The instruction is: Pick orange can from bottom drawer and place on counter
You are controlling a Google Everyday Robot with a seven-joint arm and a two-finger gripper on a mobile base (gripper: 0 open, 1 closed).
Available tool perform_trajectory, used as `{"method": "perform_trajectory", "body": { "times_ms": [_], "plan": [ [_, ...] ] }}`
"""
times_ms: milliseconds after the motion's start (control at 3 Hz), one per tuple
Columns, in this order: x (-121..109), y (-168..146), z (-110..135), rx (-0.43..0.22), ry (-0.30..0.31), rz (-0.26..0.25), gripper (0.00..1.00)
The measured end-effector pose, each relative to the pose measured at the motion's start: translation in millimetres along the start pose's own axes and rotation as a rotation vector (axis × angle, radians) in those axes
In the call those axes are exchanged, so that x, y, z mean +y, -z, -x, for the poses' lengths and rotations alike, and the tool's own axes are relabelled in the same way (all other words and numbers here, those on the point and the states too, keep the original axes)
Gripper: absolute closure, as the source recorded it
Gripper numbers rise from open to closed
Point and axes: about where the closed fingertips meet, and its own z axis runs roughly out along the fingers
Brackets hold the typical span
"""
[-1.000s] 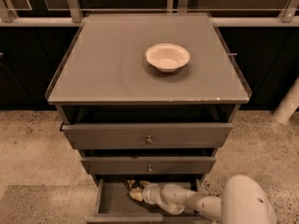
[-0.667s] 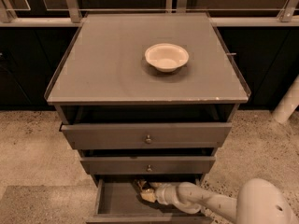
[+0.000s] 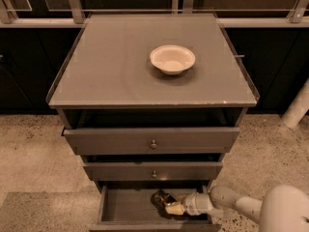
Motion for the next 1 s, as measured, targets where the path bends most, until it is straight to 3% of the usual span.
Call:
{"method": "perform_trajectory", "body": {
  "times_ms": [333,667,1000],
  "plan": [
    [7,43,-4,-0.002,-0.013,0.088,1.0],
    [33,44,-6,0.008,-0.013,0.187,1.0],
    [33,44,-7,0.008,-0.013,0.188,1.0]
  ]
}}
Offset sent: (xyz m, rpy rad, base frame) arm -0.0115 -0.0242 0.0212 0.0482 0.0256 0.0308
